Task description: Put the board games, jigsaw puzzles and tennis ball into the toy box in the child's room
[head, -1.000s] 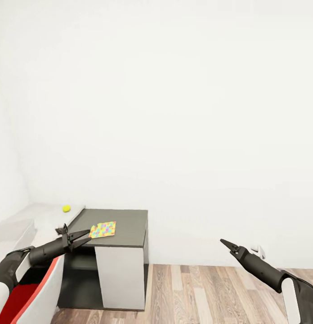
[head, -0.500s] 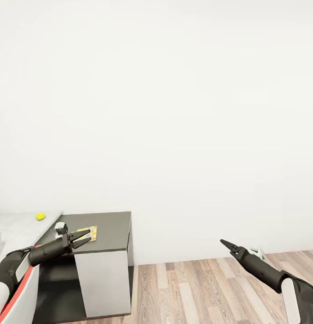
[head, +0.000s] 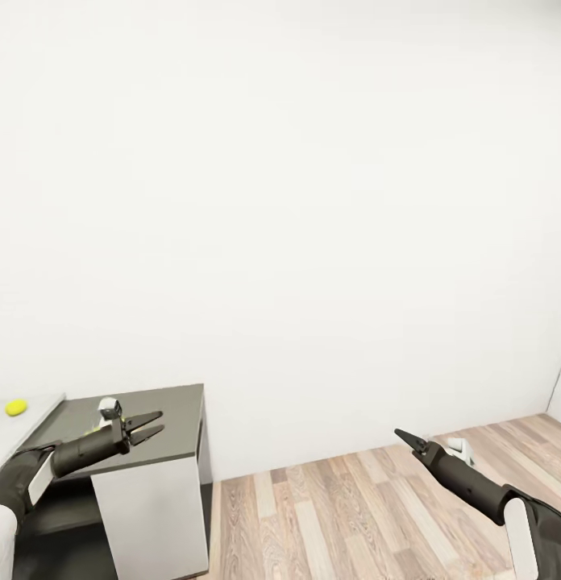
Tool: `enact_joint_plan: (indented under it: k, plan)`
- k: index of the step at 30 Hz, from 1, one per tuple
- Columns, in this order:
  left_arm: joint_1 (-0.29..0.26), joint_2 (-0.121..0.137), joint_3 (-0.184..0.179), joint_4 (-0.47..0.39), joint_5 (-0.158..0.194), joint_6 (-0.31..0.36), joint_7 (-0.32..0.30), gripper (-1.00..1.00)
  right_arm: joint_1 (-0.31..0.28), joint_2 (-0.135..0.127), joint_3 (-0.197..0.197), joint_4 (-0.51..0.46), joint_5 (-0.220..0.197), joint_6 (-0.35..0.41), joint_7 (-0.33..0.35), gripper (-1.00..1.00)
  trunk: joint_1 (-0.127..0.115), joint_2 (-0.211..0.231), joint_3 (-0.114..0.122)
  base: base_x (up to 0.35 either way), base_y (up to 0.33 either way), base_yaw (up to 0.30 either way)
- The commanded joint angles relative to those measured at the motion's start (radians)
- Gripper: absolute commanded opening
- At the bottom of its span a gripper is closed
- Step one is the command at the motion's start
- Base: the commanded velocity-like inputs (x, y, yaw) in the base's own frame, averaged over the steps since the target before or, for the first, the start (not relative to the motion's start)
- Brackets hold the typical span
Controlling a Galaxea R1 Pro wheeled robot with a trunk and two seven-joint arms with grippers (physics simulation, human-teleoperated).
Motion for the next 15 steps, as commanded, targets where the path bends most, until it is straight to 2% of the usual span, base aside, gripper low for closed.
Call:
enact_joint_plan:
  k: [1,15]
  plan:
    - [0.0,0.0,0.001,0.0,0.0,0.01,-0.004,1.0,-0.001,0.0,-0.001,0.001,0.0,0.005,0.003,1.0,0.0,-0.001,0.0,0.0,0.0,-0.277]
    - [0.0,0.001,0.002,0.0,0.0,0.001,0.0,1.0,-0.001,0.0,-0.003,0.012,0.001,0.003,0.003,1.0,0.0,-0.001,0.0,0.0,0.0,-0.277]
